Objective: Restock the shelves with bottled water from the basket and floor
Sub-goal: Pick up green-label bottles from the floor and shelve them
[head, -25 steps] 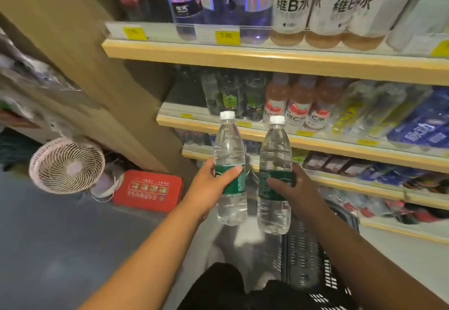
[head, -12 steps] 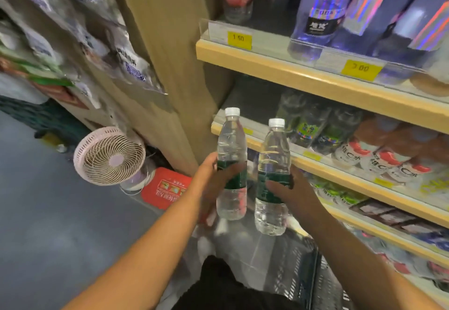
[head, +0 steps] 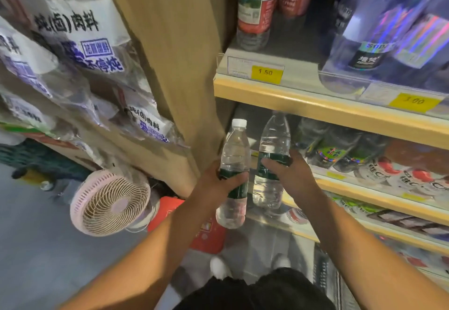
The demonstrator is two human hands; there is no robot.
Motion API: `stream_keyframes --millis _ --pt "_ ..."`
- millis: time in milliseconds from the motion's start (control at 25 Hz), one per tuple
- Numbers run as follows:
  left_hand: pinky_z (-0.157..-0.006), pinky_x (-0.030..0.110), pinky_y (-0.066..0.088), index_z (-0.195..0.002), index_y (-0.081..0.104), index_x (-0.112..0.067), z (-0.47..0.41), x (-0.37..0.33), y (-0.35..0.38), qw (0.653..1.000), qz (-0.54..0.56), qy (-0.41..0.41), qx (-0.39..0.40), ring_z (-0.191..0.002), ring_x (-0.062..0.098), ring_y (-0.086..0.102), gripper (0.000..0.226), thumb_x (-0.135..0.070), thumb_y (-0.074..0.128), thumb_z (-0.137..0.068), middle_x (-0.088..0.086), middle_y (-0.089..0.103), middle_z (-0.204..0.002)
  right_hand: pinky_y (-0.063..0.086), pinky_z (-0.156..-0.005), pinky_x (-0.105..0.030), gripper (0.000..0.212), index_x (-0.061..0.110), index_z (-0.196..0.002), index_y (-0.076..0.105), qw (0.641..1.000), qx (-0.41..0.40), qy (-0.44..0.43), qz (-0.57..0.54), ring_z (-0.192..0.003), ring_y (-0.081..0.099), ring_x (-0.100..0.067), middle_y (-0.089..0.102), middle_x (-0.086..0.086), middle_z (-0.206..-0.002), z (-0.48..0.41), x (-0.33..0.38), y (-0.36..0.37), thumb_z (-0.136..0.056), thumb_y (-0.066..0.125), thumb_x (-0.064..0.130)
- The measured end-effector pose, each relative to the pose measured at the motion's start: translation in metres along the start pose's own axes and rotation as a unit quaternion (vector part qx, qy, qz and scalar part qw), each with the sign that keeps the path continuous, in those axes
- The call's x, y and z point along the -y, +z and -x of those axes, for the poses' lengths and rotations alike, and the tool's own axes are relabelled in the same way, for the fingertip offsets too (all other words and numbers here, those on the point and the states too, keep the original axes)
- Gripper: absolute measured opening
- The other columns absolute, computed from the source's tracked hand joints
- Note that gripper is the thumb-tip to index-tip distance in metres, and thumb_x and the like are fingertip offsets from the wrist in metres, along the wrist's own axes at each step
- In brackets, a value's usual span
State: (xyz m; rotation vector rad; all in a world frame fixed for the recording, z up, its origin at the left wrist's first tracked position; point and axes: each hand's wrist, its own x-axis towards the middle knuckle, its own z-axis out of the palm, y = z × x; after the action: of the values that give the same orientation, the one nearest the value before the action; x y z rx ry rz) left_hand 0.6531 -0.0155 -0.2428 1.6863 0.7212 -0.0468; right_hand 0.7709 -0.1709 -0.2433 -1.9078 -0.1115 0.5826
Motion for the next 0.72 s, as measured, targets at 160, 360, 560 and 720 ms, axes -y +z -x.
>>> stream_keyframes --millis 160,360,560,720 --pt "-0.069 0.014 0.049 -0.108 0.060 -0.029 -0.013 0.001 0.001 0.999 0.012 -0.023 -0.024 -0.086 0.000 0.064 0.034 -0.035 0.078 -0.080 -0.017 0.067 -0.093 0.052 -0.067 -0.025 0.023 0.031 -0.091 0.062 0.998 0.004 -0.039 0.054 -0.079 0.066 -0.006 0.068 0.013 -0.087 -0.026 0.020 -0.001 -0.076 0.080 0.033" --pt "-0.080 0.024 0.052 -0.111 0.063 -0.024 -0.014 0.005 0.006 0.996 0.022 -0.040 -0.074 -0.091 0.007 0.067 0.043 -0.043 0.079 -0.076 -0.011 0.071 -0.096 0.050 -0.066 -0.021 0.013 0.031 -0.079 0.067 0.995 0.015 -0.051 0.086 -0.071 0.065 -0.005 0.073 0.004 -0.087 -0.047 0.031 0.000 -0.078 0.079 0.032" --pt "-0.084 0.028 0.051 -0.117 0.057 -0.026 -0.015 0.003 0.010 0.993 0.023 -0.060 -0.097 -0.094 0.010 0.064 0.048 -0.046 0.077 -0.077 -0.008 0.068 -0.105 0.042 -0.088 -0.024 0.050 0.021 -0.117 0.059 0.990 0.001 -0.094 0.104 -0.094 0.057 -0.013 0.060 0.006 -0.101 -0.060 0.034 0.003 -0.075 0.083 0.033" --pt "-0.090 0.034 0.053 -0.115 0.060 -0.026 -0.017 0.008 0.015 0.989 0.046 -0.073 -0.121 -0.096 0.012 0.066 0.050 -0.049 0.078 -0.074 -0.008 0.070 -0.105 0.038 -0.087 -0.023 0.058 0.016 -0.124 0.057 0.987 -0.021 -0.132 0.088 -0.100 0.056 -0.012 0.064 0.001 -0.114 -0.065 0.037 0.006 -0.074 0.084 0.029"
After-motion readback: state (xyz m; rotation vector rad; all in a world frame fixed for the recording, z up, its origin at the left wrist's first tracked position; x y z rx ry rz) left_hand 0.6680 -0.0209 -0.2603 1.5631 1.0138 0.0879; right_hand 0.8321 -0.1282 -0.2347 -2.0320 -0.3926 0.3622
